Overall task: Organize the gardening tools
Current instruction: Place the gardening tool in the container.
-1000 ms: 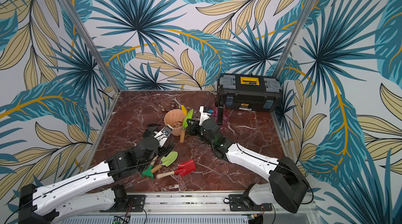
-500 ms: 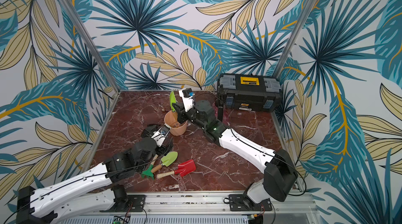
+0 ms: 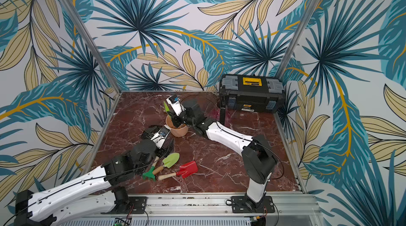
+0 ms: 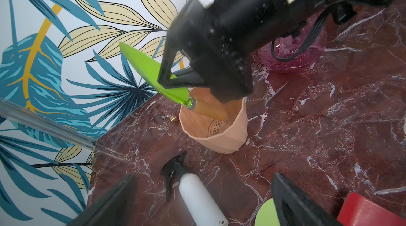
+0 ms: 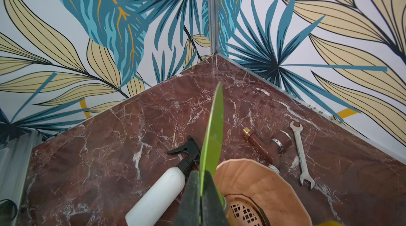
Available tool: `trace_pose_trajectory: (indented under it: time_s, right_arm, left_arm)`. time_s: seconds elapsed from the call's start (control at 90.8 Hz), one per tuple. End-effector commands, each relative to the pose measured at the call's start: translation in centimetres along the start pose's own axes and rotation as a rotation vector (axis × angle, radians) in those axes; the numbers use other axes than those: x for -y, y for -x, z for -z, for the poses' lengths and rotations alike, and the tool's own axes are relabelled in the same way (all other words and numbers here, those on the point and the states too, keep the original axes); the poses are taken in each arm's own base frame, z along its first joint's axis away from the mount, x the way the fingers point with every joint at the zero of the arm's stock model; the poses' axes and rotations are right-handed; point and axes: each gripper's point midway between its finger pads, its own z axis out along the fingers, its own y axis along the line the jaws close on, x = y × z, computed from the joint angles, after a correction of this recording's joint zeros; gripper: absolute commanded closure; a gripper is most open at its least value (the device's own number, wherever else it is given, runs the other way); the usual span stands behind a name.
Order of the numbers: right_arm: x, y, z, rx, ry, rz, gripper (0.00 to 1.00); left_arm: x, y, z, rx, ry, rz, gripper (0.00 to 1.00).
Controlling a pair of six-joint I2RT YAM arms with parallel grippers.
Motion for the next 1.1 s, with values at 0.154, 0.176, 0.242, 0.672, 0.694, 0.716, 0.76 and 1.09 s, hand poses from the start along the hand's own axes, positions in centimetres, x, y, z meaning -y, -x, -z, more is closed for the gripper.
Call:
trace_pose_trajectory:
  time_s: [0.154, 0.176, 0.242, 0.672, 0.694, 0.716, 0.76, 1.09]
  right_arm:
    - [1.0, -1.9, -2.1, -0.050, -0.033, 0.030, 1.00]
    - [1.0, -2.2, -2.2, -0.054, -0.033, 0.029, 1.00]
    - [1.2, -2.9, -2.6, -0.069, -0.036, 0.025, 1.00]
    - [1.7, -5.5, -3.7, -0.126, -0.057, -0.001, 0.98]
    - [1.7, -5.7, -3.7, -0.129, -0.058, -0.002, 0.97]
    - [1.7, -5.8, -3.8, -0.131, -0.058, -0.003, 0.97]
    - [1.6, -5.9, -3.8, -0.135, -0.054, -0.005, 0.96]
    - [1.7, -6.5, -4.1, -0.150, -0.050, -0.018, 0.89]
  left_arm:
    - [-0.4, 0.0, 0.1, 0.011, 0.018, 0.017, 0.00]
    - [-0.4, -0.1, 0.1, 0.010, 0.018, 0.015, 0.00]
    - [-0.4, -0.1, 0.1, 0.010, 0.018, 0.016, 0.00]
    - [-0.5, 0.0, 0.1, 0.012, 0.020, 0.015, 0.00]
    - [-0.5, 0.0, 0.2, 0.013, 0.020, 0.017, 0.00]
    - [-0.5, 0.0, 0.2, 0.012, 0.020, 0.017, 0.00]
    - [-0.5, 0.1, 0.2, 0.015, 0.020, 0.018, 0.00]
    - [-0.6, 0.1, 0.2, 0.016, 0.022, 0.013, 0.00]
